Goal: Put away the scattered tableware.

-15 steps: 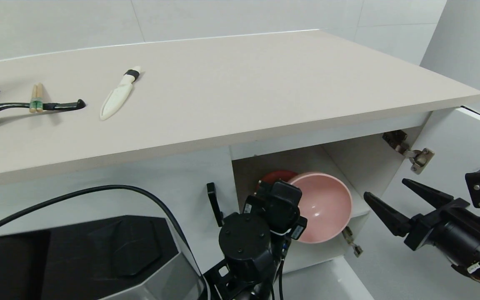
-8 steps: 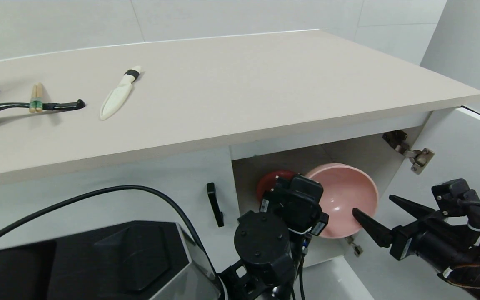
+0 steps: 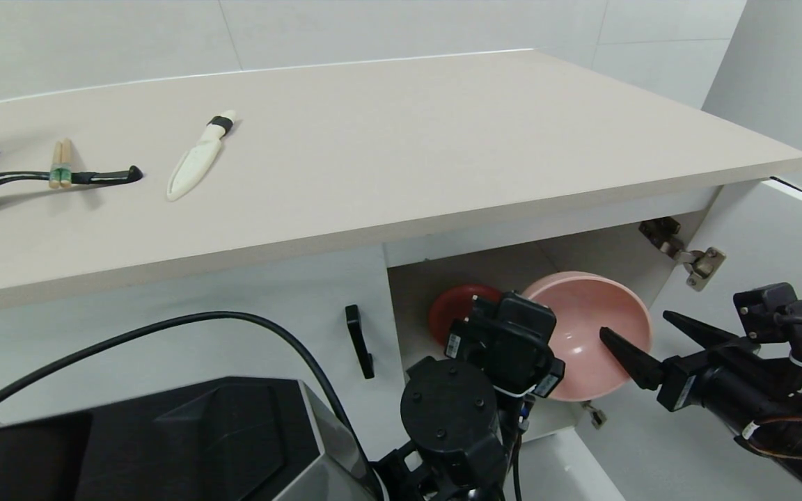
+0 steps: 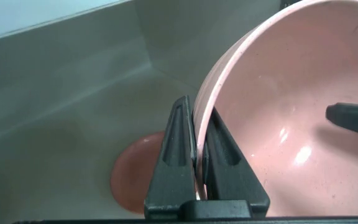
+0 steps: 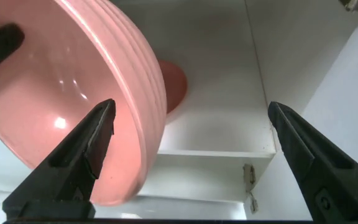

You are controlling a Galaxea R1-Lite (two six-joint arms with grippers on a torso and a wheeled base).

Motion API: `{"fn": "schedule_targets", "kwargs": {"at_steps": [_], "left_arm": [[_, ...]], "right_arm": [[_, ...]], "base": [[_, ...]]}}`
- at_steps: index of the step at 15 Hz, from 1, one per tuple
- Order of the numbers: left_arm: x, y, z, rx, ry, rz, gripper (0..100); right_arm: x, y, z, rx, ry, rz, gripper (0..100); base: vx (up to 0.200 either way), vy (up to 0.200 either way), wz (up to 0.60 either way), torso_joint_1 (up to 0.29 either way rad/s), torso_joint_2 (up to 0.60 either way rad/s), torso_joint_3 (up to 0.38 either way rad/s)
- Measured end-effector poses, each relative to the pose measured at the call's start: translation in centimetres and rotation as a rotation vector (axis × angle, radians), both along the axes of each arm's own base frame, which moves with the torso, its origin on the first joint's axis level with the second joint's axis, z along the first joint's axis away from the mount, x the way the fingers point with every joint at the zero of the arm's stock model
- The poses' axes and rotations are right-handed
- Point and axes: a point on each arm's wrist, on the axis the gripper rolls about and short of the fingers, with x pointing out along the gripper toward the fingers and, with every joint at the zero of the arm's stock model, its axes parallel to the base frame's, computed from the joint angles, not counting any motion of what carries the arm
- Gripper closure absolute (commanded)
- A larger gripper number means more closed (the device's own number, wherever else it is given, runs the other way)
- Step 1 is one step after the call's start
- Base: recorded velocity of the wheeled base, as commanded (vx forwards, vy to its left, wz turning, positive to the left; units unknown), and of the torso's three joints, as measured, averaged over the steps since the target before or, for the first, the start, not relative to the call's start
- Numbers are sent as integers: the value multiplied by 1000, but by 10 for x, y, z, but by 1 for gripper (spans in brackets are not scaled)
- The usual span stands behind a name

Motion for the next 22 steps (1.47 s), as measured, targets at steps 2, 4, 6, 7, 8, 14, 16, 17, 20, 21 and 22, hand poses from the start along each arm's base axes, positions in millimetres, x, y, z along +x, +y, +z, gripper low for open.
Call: {"fn": "schedule_targets", "kwargs": {"at_steps": [2, 4, 6, 7, 8, 14, 16, 17, 20, 21, 22], "left_arm": [[0, 0, 1, -3, -1, 0, 100], [-2, -1, 2, -7, -2, -7, 100], [-4, -5, 5, -17, -11, -22, 100], [-5, -7, 7, -22, -21, -41, 100], [-7, -9, 9, -19, -33, -60, 100], [-19, -6, 11, 6, -36, -115, 0], [-29, 7, 14, 15, -20, -199, 0], [-34, 15, 18, 11, -14, -248, 0], [-47, 41, 36, -40, -2, -433, 0], [-53, 52, 39, -33, 2, -532, 0], [-58, 64, 38, -9, 12, -613, 0]], "right_arm": [[-1, 0, 1, 1, -3, 0, 100], [-2, -1, 2, 3, -9, 0, 100], [-4, 0, 6, 11, -27, 9, 100], [-4, 0, 7, 14, -32, 8, 100], [-4, -1, 8, 15, -35, 4, 100], [-5, -1, 10, 18, -43, 6, 100], [-5, -2, 9, 17, -40, 2, 100], [-5, -2, 9, 18, -40, 2, 100], [-4, -2, 6, 13, -28, -1, 100], [-4, -2, 6, 12, -24, -1, 100], [-4, -2, 5, 11, -23, -1, 100]], "base": [[0, 0, 0, 0, 0, 0], [0, 0, 0, 0, 0, 0], [0, 0, 0, 0, 0, 0], [0, 0, 0, 0, 0, 0], [0, 0, 0, 0, 0, 0], [0, 0, 0, 0, 0, 0], [0, 0, 0, 0, 0, 0], [0, 0, 0, 0, 0, 0], [0, 0, 0, 0, 0, 0], [0, 0, 0, 0, 0, 0], [0, 0, 0, 0, 0, 0]]}}
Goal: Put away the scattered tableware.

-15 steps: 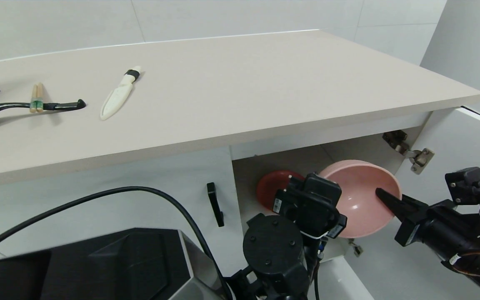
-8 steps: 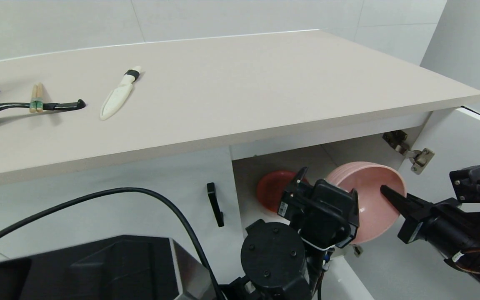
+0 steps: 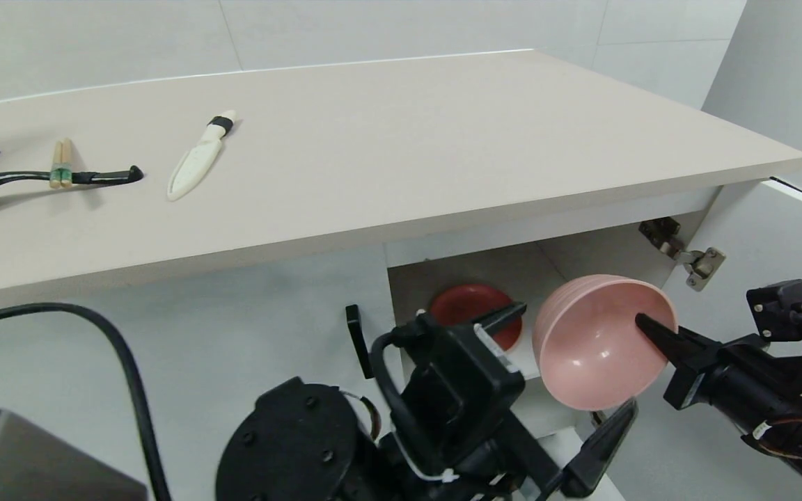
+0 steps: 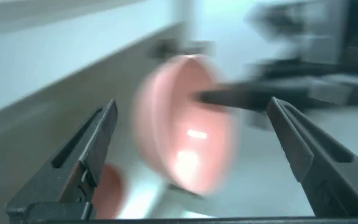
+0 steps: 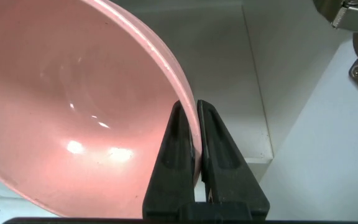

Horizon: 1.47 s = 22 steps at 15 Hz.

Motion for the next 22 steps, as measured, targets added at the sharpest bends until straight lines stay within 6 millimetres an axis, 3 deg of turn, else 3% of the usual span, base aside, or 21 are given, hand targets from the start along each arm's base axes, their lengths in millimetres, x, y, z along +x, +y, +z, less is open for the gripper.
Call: {"fn": "schedule_targets", "kwargs": {"at_steps": [3, 7, 10, 14, 18, 22], "left_arm": [[-16, 48, -18, 133, 48, -213, 0], [-39, 110, -13, 155, 56, -259, 0], [-49, 151, 6, 80, -19, -154, 0], [-66, 194, 31, -41, -106, 108, 0], [-96, 233, 30, -78, -61, 305, 0], [-135, 266, 8, -137, 26, 504, 0]], "right_arm": [[0, 0, -3, -6, 15, 0, 100], [1, 1, -10, -20, 46, 0, 100], [2, 1, -14, -28, 64, 0, 100], [3, 1, -21, -41, 98, 0, 100], [3, 1, -23, -44, 106, -2, 100], [2, 1, -25, -20, 129, -1, 100]], "base": [[0, 0, 0, 0, 0, 0], [0, 0, 0, 0, 0, 0], [0, 0, 0, 0, 0, 0], [0, 0, 0, 0, 0, 0], [0, 0, 0, 0, 0, 0], [0, 0, 0, 0, 0, 0]]}}
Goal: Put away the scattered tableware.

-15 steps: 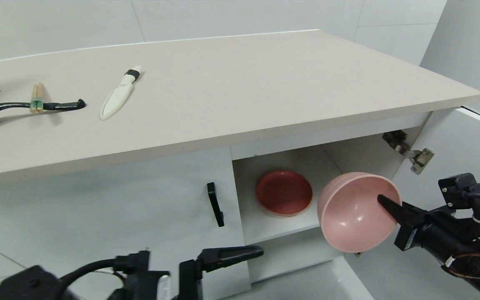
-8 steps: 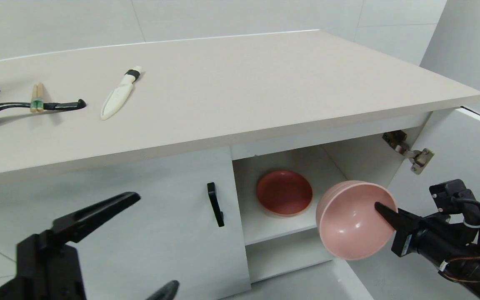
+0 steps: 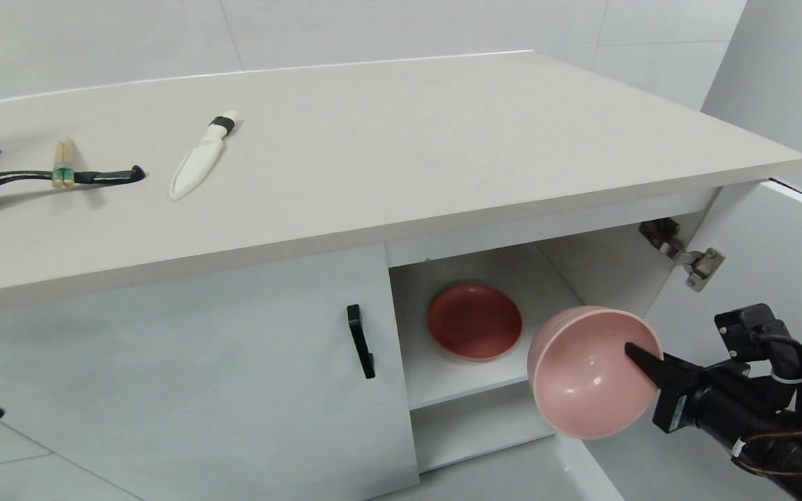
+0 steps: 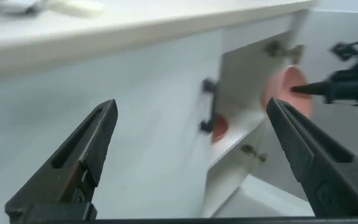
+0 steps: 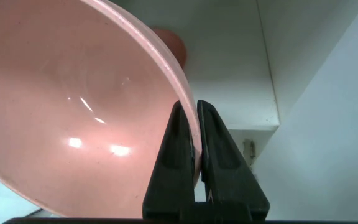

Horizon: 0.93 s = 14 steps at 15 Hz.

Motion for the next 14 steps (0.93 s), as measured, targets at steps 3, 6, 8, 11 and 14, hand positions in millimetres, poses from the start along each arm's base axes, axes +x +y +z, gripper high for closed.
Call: {"fn": "schedule_targets", "kwargs": {"at_steps": [3, 6, 8, 11, 14], "left_arm": [[-25, 9, -24, -79, 52, 167, 0], [-34, 11, -36, -111, 74, 261, 0], [-35, 12, -46, -40, 118, 320, 0], [-34, 12, -59, 95, 196, 404, 0], [-37, 11, -71, 124, 277, 429, 0]], "right_arm": [[-3, 5, 0, 139, 53, 9, 100], [-6, 7, -6, 150, 95, 21, 100], [-5, 8, -10, 161, 119, 19, 100], [6, 14, -10, 215, 127, 15, 100], [18, 20, -14, 218, 128, 20, 100]], "base": [[0, 0, 0, 0, 0, 0], [0, 0, 0, 0, 0, 0], [0, 0, 0, 0, 0, 0], [0, 0, 0, 0, 0, 0], [0, 0, 0, 0, 0, 0]]}}
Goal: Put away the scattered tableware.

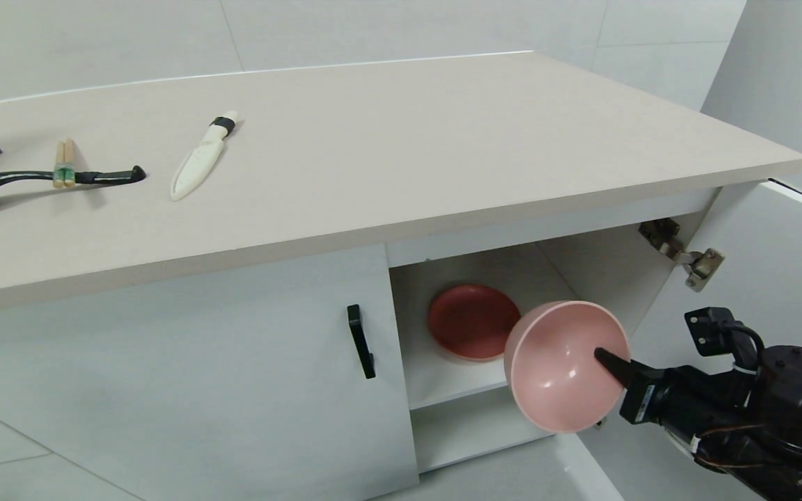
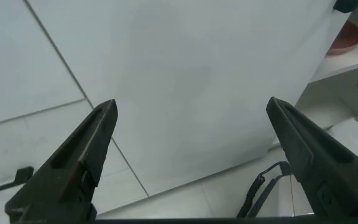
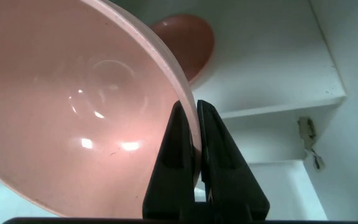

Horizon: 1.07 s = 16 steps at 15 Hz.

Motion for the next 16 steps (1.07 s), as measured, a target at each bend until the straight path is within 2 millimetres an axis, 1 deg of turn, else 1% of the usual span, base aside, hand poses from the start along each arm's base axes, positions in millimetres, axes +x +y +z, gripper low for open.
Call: {"fn": "schedule_targets", "kwargs": {"at_steps": [2, 8, 11, 14, 16], "left_arm": [[-3, -2, 0, 10, -40, -40, 0], [-5, -2, -2, 40, -68, -15, 0], [-5, -2, -2, 42, -70, -15, 0], [-5, -2, -2, 49, -71, -19, 0], [-5, -2, -2, 48, -71, -18, 0]], "right_arm": [[9, 5, -2, -14, -14, 5, 100], [36, 20, -17, -95, -31, 26, 100], [61, 33, -9, -81, -121, 49, 100], [85, 43, -12, -103, -157, 54, 100], [97, 46, -14, -112, -142, 50, 100]], "base": [[0, 0, 0, 0, 0, 0], [0, 0, 0, 0, 0, 0], [0, 0, 0, 0, 0, 0], [0, 0, 0, 0, 0, 0], [0, 0, 0, 0, 0, 0]]}}
